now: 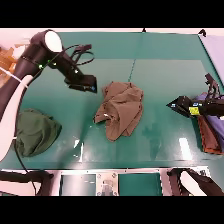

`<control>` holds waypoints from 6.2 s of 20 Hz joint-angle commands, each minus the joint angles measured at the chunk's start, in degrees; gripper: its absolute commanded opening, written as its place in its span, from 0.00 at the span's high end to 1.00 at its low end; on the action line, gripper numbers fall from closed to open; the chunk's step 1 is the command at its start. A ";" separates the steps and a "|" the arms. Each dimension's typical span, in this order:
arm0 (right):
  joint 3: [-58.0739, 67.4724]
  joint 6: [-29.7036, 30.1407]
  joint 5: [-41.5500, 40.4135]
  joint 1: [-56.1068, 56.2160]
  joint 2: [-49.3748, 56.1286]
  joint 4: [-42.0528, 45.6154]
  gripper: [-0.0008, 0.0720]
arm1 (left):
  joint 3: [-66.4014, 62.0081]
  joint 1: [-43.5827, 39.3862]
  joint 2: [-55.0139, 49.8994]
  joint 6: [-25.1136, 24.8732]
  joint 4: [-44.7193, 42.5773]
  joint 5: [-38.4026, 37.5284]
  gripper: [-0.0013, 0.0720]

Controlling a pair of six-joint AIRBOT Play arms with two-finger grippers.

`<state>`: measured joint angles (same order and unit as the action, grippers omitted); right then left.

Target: Fold the shirts.

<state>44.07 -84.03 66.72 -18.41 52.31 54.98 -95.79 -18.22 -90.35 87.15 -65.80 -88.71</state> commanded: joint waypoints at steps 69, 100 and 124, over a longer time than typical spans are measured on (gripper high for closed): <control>21.27 10.08 6.16 1.38 20.90 -4.59 0.59 | 47.60 8.63 24.96 -1.73 -10.12 39.19 0.94; 33.57 8.02 2.36 -1.07 -1.31 -15.54 0.97 | 4.09 9.16 25.77 -1.70 -10.71 7.72 0.94; 28.24 12.66 -8.41 -5.25 -0.33 -18.95 0.97 | 11.63 9.16 31.50 2.14 -4.79 18.78 0.94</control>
<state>84.27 -76.03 62.41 -27.90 47.35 37.30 -96.25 -9.08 -53.67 91.35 -73.36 -77.82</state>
